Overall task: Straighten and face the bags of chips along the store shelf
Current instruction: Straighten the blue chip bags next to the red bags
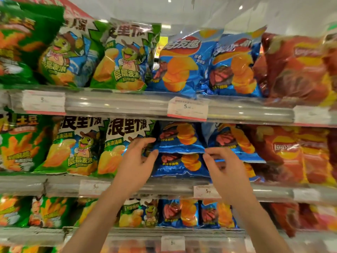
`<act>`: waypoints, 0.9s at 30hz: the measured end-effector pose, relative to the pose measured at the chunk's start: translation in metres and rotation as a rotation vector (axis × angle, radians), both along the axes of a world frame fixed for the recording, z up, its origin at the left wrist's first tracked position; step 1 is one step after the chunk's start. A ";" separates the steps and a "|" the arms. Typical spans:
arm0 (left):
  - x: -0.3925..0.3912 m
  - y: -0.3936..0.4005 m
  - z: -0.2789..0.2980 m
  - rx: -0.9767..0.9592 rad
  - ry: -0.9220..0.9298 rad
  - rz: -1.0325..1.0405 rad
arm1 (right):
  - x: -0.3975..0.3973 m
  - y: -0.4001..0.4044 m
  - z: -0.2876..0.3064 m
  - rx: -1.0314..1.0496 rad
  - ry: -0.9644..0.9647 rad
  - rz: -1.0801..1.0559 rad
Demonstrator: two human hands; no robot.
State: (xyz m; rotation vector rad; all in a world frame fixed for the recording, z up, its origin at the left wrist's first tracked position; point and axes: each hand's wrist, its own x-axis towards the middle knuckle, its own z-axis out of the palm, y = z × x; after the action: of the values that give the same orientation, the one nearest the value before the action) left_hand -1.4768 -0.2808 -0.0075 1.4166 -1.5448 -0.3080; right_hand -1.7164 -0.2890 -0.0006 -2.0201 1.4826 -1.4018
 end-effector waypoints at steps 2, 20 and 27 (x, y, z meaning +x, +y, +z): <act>0.003 -0.009 0.004 0.043 -0.074 -0.017 | 0.010 -0.023 0.014 -0.122 0.112 -0.060; 0.029 -0.034 0.005 0.209 0.158 -0.215 | 0.044 -0.100 0.028 0.290 0.082 -0.028; 0.019 -0.039 0.018 0.284 0.258 -0.170 | 0.032 -0.070 0.024 0.203 -0.133 0.059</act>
State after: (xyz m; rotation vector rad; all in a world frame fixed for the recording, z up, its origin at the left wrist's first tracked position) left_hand -1.4577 -0.3200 0.0100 1.3971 -1.4483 -0.8087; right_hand -1.6840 -0.3588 0.0233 -1.7978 1.4331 -1.2792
